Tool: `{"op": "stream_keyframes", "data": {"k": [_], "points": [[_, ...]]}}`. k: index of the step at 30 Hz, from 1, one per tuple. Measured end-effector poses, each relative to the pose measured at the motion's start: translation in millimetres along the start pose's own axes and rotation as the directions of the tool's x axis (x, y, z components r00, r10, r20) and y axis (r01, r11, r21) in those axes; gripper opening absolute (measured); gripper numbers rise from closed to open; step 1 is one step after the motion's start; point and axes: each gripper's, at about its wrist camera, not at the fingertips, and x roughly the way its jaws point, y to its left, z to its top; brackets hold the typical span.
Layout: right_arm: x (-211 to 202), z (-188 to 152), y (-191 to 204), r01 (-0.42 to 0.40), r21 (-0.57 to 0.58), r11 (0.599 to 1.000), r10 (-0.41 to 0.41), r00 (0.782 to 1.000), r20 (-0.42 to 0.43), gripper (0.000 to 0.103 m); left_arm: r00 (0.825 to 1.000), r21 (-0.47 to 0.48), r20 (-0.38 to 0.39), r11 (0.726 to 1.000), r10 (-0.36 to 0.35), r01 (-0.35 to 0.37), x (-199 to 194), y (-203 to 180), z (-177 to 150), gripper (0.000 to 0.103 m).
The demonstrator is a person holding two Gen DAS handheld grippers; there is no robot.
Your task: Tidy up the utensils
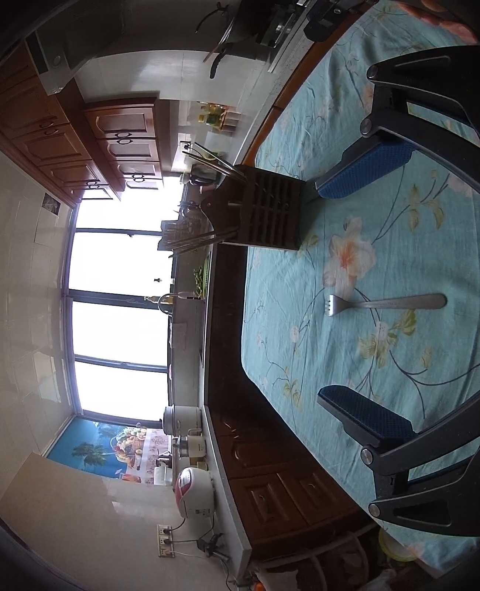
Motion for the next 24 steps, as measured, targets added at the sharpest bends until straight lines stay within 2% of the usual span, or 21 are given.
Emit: {"op": "stream_keyframes", "data": {"k": [15, 19, 24], "points": [[-2.5, -9.3, 1.6, -0.017, 0.006, 1.0, 0.017, 1.0, -0.017, 0.103, 1.0, 0.052, -0.019, 0.999, 0.01, -0.009, -2.9, -0.3, -2.1, 0.102], [0.7, -10.6, -3.8, -0.023, 0.042, 0.999, 0.025, 0.998, -0.055, 0.103, 1.0, 0.064, -0.02, 0.998, 0.009, -0.007, -4.5, -1.8, -0.7, 0.102], [0.4, -13.4, -5.7, -0.015, 0.047, 0.999, 0.018, 0.998, -0.064, 0.103, 1.0, 0.064, -0.027, 0.998, 0.011, -0.009, -3.3, -1.2, -1.1, 0.102]]}}
